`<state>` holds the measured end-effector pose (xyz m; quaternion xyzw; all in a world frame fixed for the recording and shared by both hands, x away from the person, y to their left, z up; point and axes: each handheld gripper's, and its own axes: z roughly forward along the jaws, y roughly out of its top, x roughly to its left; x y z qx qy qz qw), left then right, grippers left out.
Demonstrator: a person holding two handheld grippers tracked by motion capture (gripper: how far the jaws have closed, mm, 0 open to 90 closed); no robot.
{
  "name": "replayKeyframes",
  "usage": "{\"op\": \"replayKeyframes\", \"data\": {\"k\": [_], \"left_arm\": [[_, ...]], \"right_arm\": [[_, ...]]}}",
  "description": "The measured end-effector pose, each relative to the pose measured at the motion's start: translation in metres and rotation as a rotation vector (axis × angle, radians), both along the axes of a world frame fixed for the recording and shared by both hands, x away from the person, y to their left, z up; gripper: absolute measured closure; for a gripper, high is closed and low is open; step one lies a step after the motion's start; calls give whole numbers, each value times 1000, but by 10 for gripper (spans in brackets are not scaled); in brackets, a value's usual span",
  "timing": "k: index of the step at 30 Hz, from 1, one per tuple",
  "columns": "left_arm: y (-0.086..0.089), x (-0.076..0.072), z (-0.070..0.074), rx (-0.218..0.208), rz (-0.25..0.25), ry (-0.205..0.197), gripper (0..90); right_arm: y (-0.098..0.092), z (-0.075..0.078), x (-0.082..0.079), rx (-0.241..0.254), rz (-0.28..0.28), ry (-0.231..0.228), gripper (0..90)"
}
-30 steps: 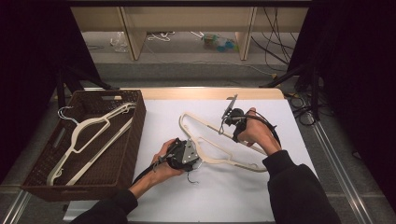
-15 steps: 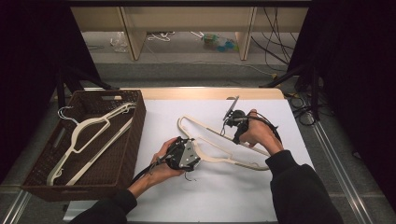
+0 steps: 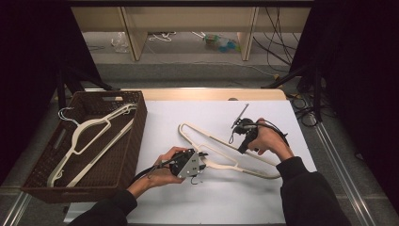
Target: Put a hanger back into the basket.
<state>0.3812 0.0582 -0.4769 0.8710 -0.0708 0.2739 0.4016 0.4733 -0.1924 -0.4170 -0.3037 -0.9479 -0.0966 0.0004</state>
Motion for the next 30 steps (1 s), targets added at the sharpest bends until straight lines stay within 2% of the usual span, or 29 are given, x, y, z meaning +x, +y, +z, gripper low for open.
{"op": "replayKeyframes", "data": {"k": [4, 7, 8, 9, 11, 12, 13, 14, 18, 19, 21, 23, 24, 26, 27, 28, 29, 30], "left_arm": [[-2, -3, 6, 55, -39, -44, 678], [-3, -4, 12, 42, -52, -71, 713], [-3, -5, 14, 20, -57, -69, 724], [-2, -5, 19, 31, -60, -87, 741], [-3, -4, 27, 14, -71, -81, 766], [-3, -4, 31, 25, -74, -87, 776], [-3, -4, 32, 19, -79, -84, 782], [-4, -5, 35, 41, -81, -96, 784], [-7, -7, 42, 41, -72, -81, 796], [-8, -7, 44, 17, -65, -57, 797], [-7, -6, 51, 1, -43, -38, 799], [-6, -4, 58, -28, -17, -15, 800], [-6, -3, 62, -41, -2, -5, 802], [-5, -1, 69, -62, 10, 14, 805], [-5, 0, 73, -73, 17, 21, 805], [-4, 0, 75, -69, 36, 33, 807], [-4, 0, 78, -77, 53, 24, 812], [-4, 1, 80, -76, 50, 33, 815]], "right_arm": [[-3, -2, -2, 20, -9, 10, 786], [-4, -4, -2, 25, 14, 17, 787], [-5, -4, -2, 28, 15, 22, 787], [-6, -5, -2, 31, 27, 28, 789], [-5, -8, -4, 45, 16, 41, 792], [-6, -10, -4, 55, 29, 53, 793], [-6, -11, -5, 64, 29, 55, 793], [-6, -11, -5, 67, 33, 59, 793], [-11, -9, -5, 95, 15, 62, 785], [-13, -7, -5, 122, 4, 46, 783], [-18, 2, -4, 186, -22, 18, 701], [-23, 15, -5, 240, -67, -39, 660], [-25, 22, -7, 246, -68, -68, 634], [-28, 39, -12, 250, -99, -162, 545], [-30, 48, -14, 265, -112, -216, 530], [-32, 57, -16, 284, -125, -250, 509], [-33, 67, -18, 298, -129, -281, 486], [-33, 75, -20, 331, -143, -312, 475]]}}
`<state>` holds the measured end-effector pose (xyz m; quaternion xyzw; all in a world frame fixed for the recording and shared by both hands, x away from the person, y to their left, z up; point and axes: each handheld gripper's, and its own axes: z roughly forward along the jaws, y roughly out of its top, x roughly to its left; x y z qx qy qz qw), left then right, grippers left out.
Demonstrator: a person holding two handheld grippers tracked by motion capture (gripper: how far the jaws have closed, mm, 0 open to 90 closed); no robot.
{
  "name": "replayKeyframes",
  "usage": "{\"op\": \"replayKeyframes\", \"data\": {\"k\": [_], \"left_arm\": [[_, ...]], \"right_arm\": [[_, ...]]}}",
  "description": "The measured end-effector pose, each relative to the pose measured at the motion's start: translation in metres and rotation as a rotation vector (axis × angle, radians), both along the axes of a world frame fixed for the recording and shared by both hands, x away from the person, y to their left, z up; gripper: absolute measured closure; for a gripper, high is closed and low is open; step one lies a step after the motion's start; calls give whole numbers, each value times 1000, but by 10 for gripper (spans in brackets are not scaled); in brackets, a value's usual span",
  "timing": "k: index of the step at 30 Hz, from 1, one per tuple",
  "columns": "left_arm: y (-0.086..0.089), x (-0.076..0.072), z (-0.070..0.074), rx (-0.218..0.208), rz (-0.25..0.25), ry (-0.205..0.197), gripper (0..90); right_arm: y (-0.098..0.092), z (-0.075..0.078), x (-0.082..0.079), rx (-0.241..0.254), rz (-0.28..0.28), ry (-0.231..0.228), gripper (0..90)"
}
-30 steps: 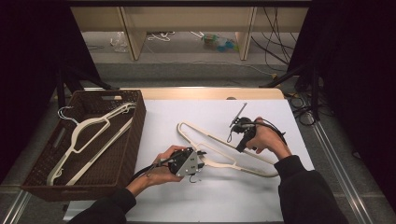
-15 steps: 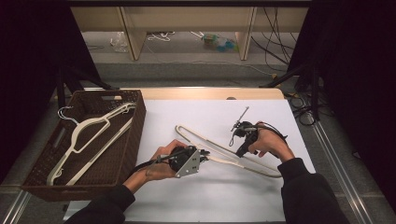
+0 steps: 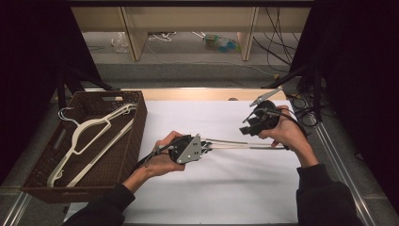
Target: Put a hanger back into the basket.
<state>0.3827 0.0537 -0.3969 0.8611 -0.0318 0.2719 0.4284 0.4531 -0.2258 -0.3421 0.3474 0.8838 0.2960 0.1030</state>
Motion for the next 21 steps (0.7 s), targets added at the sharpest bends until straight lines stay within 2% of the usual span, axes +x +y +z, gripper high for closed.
{"op": "replayKeyframes", "data": {"k": [1, 2, 3, 4, 5, 7, 8, 9, 10, 11, 12, 15, 17, 18, 21], "left_arm": [[0, 1, 2, -18, 8, 14, 818], [0, 3, 4, -13, 1, 11, 817], [2, 1, 6, -23, 25, 46, 817], [3, 2, 10, -17, 33, 47, 818], [4, 2, 13, -33, 46, 51, 821], [7, 4, 19, -36, 54, 63, 831], [8, 5, 22, -61, 60, 74, 834], [11, 7, 27, -56, 66, 84, 837], [13, 8, 30, -82, 79, 103, 840], [15, 9, 34, -90, 89, 103, 846], [17, 10, 37, -98, 97, 105, 851], [23, 13, 46, -146, 122, 151, 860], [27, 16, 50, -161, 130, 166, 861], [28, 16, 50, -182, 142, 185, 861], [32, 18, 54, -190, 159, 197, 861]], "right_arm": [[-2, 9, -2, 15, -8, -46, 466], [-4, 19, -4, 29, -11, -78, 456], [-4, 23, -5, 35, -13, -95, 446], [-4, 29, -7, 31, -6, -128, 442], [-5, 35, -9, 24, 2, -146, 432], [-6, 46, -15, 41, 4, -185, 417], [-7, 50, -18, 57, 4, -198, 416], [-7, 55, -22, 76, -5, -206, 411], [-9, 59, -25, 87, 5, -214, 409], [-10, 63, -29, 103, -3, -224, 409], [-11, 66, -32, 112, 1, -248, 407], [-14, 73, -43, 148, -3, -274, 403], [-17, 77, -50, 180, 2, -304, 402], [-17, 78, -52, 190, 0, -303, 402], [-20, 79, -61, 216, 12, -311, 391]]}}
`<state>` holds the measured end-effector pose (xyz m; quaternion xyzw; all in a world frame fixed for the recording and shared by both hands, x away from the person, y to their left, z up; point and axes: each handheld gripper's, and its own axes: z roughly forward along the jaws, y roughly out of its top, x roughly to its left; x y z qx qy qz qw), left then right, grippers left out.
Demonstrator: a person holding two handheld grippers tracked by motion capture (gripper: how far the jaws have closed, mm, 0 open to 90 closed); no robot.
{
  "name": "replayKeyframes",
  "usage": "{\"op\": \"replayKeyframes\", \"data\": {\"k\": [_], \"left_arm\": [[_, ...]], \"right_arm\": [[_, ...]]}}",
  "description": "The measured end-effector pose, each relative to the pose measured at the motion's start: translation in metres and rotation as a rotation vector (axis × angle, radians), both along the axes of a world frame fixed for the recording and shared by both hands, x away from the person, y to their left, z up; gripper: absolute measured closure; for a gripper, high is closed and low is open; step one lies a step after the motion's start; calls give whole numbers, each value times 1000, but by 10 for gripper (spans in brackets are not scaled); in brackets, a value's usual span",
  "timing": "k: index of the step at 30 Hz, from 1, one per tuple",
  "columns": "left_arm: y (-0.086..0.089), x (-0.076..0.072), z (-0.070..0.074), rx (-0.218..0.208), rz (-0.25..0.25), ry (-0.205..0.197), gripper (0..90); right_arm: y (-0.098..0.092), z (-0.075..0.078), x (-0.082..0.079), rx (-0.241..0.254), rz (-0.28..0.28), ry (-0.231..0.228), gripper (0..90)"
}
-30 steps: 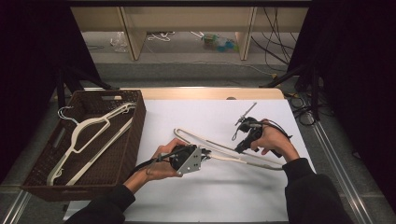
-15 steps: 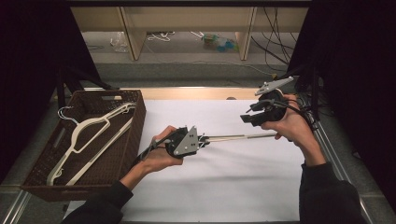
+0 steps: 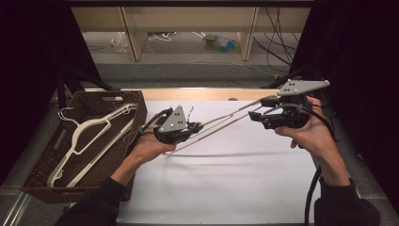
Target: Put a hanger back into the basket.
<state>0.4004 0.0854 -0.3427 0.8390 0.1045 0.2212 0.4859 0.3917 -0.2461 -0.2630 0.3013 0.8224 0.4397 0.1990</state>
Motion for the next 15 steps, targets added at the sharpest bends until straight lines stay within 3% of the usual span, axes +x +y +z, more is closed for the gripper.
{"op": "replayKeyframes", "data": {"k": [3, 5, 7, 11, 15], "left_arm": [[3, 1, 4, -18, 5, 20, 861], [4, 0, 5, -42, 16, 57, 862], [5, 0, 7, -47, 19, 62, 861], [10, 1, 9, -77, 70, 110, 861], [18, 2, 11, -98, 101, 136, 861]], "right_arm": [[-5, 0, -8, 24, -6, -20, 387], [-6, -4, -11, 21, -10, -10, 375], [-8, -10, -14, 17, -14, 5, 367], [-13, -25, -19, 46, -15, 31, 359], [-16, -46, -22, 13, -24, 71, 353]]}}
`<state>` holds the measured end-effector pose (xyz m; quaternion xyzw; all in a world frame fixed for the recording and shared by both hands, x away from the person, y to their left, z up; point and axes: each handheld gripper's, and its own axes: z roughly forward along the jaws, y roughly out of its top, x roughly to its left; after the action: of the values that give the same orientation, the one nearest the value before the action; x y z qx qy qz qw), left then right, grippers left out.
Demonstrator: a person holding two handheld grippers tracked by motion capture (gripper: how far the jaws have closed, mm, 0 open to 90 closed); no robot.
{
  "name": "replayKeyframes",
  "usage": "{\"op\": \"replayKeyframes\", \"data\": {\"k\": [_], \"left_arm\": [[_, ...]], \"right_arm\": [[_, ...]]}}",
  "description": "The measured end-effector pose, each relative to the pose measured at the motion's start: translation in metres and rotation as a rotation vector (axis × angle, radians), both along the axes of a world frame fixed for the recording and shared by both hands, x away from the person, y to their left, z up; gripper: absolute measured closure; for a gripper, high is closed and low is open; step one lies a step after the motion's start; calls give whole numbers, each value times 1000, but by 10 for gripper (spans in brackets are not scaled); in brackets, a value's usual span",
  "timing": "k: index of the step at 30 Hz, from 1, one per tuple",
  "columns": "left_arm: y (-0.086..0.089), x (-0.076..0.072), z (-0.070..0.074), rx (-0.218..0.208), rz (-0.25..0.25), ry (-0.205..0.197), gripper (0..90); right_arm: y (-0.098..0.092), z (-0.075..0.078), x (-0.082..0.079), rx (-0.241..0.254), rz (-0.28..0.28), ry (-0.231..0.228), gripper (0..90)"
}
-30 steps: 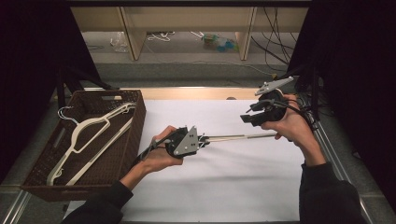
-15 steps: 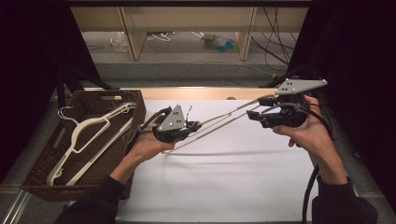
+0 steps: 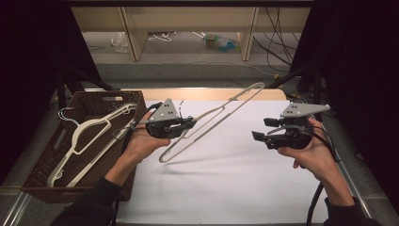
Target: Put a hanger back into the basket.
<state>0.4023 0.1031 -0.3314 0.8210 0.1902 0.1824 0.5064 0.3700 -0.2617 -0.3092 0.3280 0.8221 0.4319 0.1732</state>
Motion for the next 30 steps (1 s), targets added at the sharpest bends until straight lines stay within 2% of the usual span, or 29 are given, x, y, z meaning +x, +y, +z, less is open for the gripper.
{"op": "replayKeyframes", "data": {"k": [6, 11, 15, 21, 23, 28, 30], "left_arm": [[10, -3, 5, -13, 46, 50, 861], [23, -6, 10, -61, 86, 94, 861], [32, -12, 17, -100, 95, 113, 861], [47, -21, 26, -156, 117, 120, 861], [50, -26, 28, -186, 121, 132, 861], [53, -41, 35, -215, 114, 138, 861], [55, -49, 39, -215, 126, 128, 861]], "right_arm": [[3, -28, -8, -21, 15, 50, 351], [7, -45, -14, -25, 20, 64, 329], [6, -57, -15, -12, 2, 53, 324], [3, -72, -19, 21, -4, -4, 304], [3, -76, -22, 35, -4, -14, 300], [6, -84, -28, 27, 17, 0, 292], [7, -86, -30, 27, 22, 7, 291]]}}
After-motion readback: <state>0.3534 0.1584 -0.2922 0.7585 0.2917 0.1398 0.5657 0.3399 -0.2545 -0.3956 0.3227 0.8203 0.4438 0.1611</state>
